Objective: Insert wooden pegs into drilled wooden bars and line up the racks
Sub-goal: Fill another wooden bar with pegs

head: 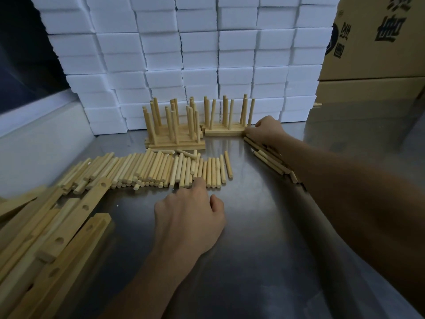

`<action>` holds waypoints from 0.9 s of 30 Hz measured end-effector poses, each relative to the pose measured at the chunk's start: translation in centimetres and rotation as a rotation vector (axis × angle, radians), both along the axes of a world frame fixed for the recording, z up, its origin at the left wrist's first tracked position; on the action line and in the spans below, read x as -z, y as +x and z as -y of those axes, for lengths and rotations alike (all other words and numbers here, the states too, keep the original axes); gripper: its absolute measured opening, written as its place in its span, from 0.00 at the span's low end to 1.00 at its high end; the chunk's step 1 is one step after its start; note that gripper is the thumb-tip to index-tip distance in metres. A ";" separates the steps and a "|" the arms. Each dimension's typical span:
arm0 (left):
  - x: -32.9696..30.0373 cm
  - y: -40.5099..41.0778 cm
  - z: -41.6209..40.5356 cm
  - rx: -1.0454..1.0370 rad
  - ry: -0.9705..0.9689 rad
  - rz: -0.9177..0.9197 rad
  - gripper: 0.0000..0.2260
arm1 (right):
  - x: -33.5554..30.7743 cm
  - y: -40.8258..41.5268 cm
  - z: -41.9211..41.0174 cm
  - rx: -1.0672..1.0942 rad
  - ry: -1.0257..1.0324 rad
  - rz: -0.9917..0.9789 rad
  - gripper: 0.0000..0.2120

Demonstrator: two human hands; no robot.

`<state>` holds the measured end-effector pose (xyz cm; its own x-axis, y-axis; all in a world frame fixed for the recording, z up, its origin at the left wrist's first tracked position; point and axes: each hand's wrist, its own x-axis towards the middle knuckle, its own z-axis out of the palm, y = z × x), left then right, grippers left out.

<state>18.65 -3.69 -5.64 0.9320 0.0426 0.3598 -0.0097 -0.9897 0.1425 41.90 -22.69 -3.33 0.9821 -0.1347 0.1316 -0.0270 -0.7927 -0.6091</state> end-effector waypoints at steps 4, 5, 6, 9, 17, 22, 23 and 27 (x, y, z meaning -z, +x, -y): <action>0.1 0.0 0.0 -0.003 0.003 -0.001 0.10 | 0.5 -0.6 -0.3 0.011 -0.080 0.014 0.15; 0.1 0.0 0.0 -0.003 0.006 -0.001 0.10 | 0.5 -0.7 -0.3 0.022 -0.089 0.019 0.15; 0.1 0.1 0.0 -0.002 0.007 0.001 0.10 | 0.6 -0.9 -0.2 0.038 -0.093 0.025 0.16; 0.1 0.1 0.0 -0.007 0.004 0.005 0.10 | 0.6 -1.8 -0.1 0.080 -0.123 0.041 0.17; 0.3 0.1 -0.1 0.003 -0.035 0.033 0.10 | -0.2 -6.5 -0.8 0.079 -0.306 0.078 0.09; 0.4 0.1 -0.2 0.017 -0.050 0.065 0.09 | -0.7 -10.1 -1.0 0.067 -0.282 0.110 0.11; 0.4 0.1 -0.2 0.020 -0.058 0.068 0.09 | -0.7 -10.9 -1.1 0.065 -0.264 0.126 0.11; 0.4 -0.2 -0.4 0.047 -0.086 0.103 0.09 | -0.9 -14.7 -1.5 0.048 -0.172 0.170 0.11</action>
<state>18.40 -3.32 -6.00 0.8921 0.0344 0.4505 -0.0750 -0.9720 0.2226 27.20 -21.19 -2.42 0.9370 -0.1416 0.3193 0.0245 -0.8853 -0.4643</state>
